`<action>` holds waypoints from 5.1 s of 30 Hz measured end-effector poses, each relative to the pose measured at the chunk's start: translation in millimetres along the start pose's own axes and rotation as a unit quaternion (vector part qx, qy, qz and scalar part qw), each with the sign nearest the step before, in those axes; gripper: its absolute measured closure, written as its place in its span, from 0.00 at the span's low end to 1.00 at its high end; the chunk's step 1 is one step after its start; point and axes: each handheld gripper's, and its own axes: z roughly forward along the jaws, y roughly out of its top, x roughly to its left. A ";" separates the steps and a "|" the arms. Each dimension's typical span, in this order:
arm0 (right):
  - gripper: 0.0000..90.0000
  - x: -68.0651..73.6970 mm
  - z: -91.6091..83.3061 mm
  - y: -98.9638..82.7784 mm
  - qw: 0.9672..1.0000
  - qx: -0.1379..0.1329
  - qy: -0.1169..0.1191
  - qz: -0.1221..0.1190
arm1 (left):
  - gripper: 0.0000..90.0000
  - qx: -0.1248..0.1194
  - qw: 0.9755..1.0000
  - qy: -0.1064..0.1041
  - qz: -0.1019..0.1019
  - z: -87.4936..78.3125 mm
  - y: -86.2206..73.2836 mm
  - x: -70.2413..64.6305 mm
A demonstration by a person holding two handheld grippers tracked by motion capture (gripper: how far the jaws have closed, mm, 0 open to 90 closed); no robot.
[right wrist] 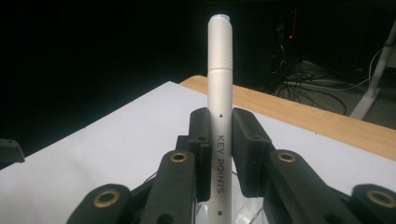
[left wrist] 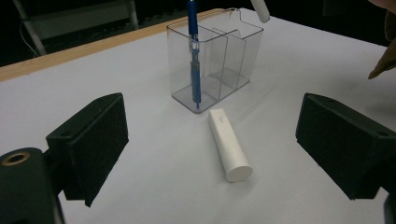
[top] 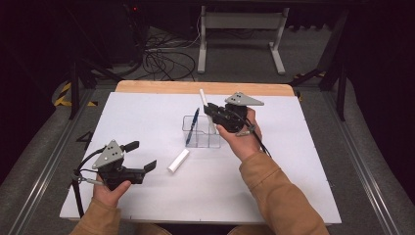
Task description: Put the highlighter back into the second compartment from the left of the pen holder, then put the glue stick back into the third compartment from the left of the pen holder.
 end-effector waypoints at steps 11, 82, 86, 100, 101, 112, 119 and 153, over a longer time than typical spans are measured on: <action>0.88 2.5 16.9 -3.5 1.000 -0.007 -0.011 -0.003 | 0.11 0.000 1.000 0.000 0.002 -0.3 0.0 0.5; 0.40 -5.0 -55.6 -8.1 0.997 -0.063 -0.002 -0.048 | 0.11 0.001 1.000 -0.013 0.012 8.8 7.7 -4.5; 0.37 -9.6 -71.9 -13.2 0.997 -0.060 -0.004 -0.054 | 0.11 0.001 1.000 -0.016 0.011 9.5 9.6 -5.3; 0.37 -26.0 -113.0 -32.8 0.998 -0.047 -0.011 -0.051 | 0.11 0.012 1.000 -0.008 0.020 14.8 16.0 -9.4; 0.37 -26.8 -115.2 -34.4 0.998 -0.046 -0.012 -0.051 | 0.11 0.015 1.000 -0.010 0.017 15.0 16.1 -10.0; 0.37 -30.4 -130.8 -50.5 0.998 -0.034 -0.005 -0.060 | 0.11 0.032 0.999 0.004 0.028 19.3 17.6 -16.0; 0.37 -31.2 -133.9 -57.5 0.998 -0.030 -0.008 -0.058 | 0.10 0.038 0.999 0.010 0.030 23.0 17.1 -20.3; 0.37 -32.0 -133.7 -63.7 0.998 -0.025 -0.005 -0.058 | 0.11 0.094 0.995 0.028 0.007 40.2 22.6 -28.3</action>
